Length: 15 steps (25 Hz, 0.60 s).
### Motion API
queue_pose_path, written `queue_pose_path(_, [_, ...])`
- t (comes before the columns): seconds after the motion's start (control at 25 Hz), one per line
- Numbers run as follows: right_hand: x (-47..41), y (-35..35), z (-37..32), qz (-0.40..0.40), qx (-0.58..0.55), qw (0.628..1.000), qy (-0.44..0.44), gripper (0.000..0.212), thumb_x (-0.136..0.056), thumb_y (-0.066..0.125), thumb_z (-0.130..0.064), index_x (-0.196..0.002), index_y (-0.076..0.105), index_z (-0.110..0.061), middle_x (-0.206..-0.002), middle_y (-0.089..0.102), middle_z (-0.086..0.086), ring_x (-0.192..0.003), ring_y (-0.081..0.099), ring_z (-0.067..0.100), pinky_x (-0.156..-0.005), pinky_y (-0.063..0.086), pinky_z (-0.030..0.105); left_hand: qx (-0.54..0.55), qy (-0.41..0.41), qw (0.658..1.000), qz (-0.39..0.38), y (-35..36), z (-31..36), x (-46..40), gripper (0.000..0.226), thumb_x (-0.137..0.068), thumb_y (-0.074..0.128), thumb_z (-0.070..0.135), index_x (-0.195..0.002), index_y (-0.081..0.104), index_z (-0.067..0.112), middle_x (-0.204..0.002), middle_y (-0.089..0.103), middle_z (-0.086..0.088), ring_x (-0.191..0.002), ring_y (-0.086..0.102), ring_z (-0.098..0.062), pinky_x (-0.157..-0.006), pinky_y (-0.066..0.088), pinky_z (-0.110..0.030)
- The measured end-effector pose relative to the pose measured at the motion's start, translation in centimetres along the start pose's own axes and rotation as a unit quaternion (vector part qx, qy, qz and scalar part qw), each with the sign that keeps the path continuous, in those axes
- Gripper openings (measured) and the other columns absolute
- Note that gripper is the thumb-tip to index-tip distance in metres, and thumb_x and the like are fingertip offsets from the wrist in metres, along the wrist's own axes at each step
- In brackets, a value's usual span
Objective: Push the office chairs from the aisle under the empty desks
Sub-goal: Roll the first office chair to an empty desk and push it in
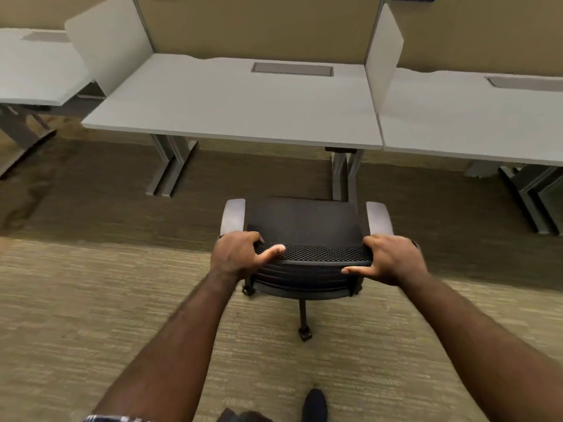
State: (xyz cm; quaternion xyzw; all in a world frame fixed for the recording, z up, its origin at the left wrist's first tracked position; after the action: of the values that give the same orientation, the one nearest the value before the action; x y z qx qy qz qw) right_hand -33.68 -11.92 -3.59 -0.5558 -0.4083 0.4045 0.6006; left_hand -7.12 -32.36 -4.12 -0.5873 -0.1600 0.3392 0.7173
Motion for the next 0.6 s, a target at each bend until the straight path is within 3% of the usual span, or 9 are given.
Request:
queue_pose_path(0.08, [-2.4, 0.1, -0.2, -0.003, 0.009, 1.000, -0.014, 0.094, -0.053, 0.012, -0.107, -0.085, 0.053, -0.029, -0.085, 0.059, -0.007, -0.079, 0.059, 0.017, -0.067, 0.048, 0.034, 0.031, -0.052, 0.998, 0.026, -0.3, -1.4, -1.1, 0.085, -0.068, 0.014, 0.098, -0.072, 0.064, 0.029, -0.063, 0.055, 0.014, -0.063, 0.056, -0.010, -0.047, 0.025, -0.021])
queue_pose_path(0.36, [-12.6, -0.5, -4.4, -0.022, 0.023, 0.998, -0.049, 0.096, -0.055, 0.014, -0.106, -0.094, 0.059, -0.030, -0.092, 0.063, -0.008, -0.083, 0.060, 0.015, -0.072, 0.052, 0.033, 0.009, -0.036, 0.999, 0.040, -1.4, -9.8, -4.7, 0.079, -0.067, 0.035, 0.095, -0.083, 0.069, 0.025, -0.072, 0.067, 0.009, -0.067, 0.063, -0.013, -0.056, 0.049, -0.029])
queue_pose_path(0.6, [-19.8, -0.6, -11.4, -0.003, 0.027, 0.998, -0.054, 0.093, -0.055, 0.016, -0.106, -0.089, 0.057, -0.030, -0.090, 0.063, -0.008, -0.084, 0.063, 0.017, -0.071, 0.050, 0.033, 0.003, -0.051, 0.998, 0.048, -3.6, -18.9, -7.7, 0.080, -0.063, 0.035, 0.098, -0.078, 0.065, 0.025, -0.072, 0.066, 0.008, -0.068, 0.064, -0.017, -0.056, 0.048, -0.029])
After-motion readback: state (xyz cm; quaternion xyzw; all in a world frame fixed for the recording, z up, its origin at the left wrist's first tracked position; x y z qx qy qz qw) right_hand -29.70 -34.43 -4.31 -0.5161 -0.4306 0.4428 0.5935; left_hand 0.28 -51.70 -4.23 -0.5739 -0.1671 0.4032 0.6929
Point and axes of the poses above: each hand's wrist, its own x-axis away from the middle knuckle, its own y-axis out of the palm, z = x × y, the point moved 1 cm from there along -x, towards the middle knuckle
